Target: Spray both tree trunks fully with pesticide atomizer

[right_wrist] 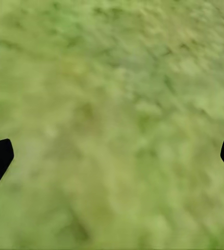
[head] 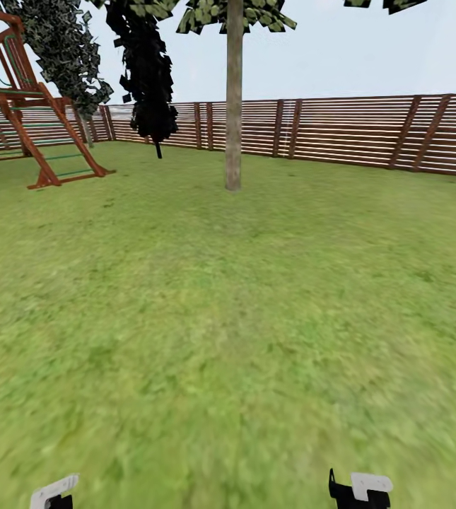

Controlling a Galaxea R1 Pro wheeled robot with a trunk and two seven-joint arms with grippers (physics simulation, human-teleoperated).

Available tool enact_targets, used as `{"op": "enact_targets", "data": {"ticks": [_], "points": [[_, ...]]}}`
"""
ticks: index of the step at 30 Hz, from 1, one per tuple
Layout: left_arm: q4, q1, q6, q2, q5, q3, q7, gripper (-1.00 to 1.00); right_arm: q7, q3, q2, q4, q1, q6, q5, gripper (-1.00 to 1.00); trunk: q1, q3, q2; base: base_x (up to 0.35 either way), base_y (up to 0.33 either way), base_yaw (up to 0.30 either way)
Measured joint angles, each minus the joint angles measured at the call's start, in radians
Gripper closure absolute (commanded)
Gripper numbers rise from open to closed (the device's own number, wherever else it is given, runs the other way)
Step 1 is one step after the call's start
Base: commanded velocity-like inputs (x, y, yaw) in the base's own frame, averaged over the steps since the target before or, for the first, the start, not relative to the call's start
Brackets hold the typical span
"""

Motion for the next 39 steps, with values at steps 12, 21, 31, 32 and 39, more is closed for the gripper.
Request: {"op": "enact_targets", "data": {"ticks": [12,21,31,32,39], "points": [[0.0,0.0,0.0,0.0,0.0,0.0,0.0,1.0,0.0,0.0,0.0,0.0,0.0,0.0,0.0,-1.0,0.0,0.0,0.0,0.339,0.0,0.0],[0.0,0.0,0.0,0.0,0.0,0.0,0.0,1.0,0.0,0.0,0.001,0.0,0.0,0.0,0.0,-1.0,0.0,0.0,0.0,0.34,0.0,0.0],[0.0,0.0,0.0,0.0,0.0,0.0,0.0,1.0,0.0,0.0,0.001,0.0,0.0,0.0,0.0,-1.0,0.0,0.0,0.0,0.34,0.0,0.0],[0.0,0.0,0.0,0.0,0.0,0.0,0.0,1.0,0.0,0.0,0.001,0.0,0.0,0.0,0.0,-1.0,0.0,0.0,0.0,0.339,0.0,0.0],[0.0,0.0,0.0,0.0,0.0,0.0,0.0,1.0,0.0,0.0,0.001,0.0,0.0,0.0,0.0,-1.0,0.0,0.0,0.0,0.34,0.0,0.0]]}}
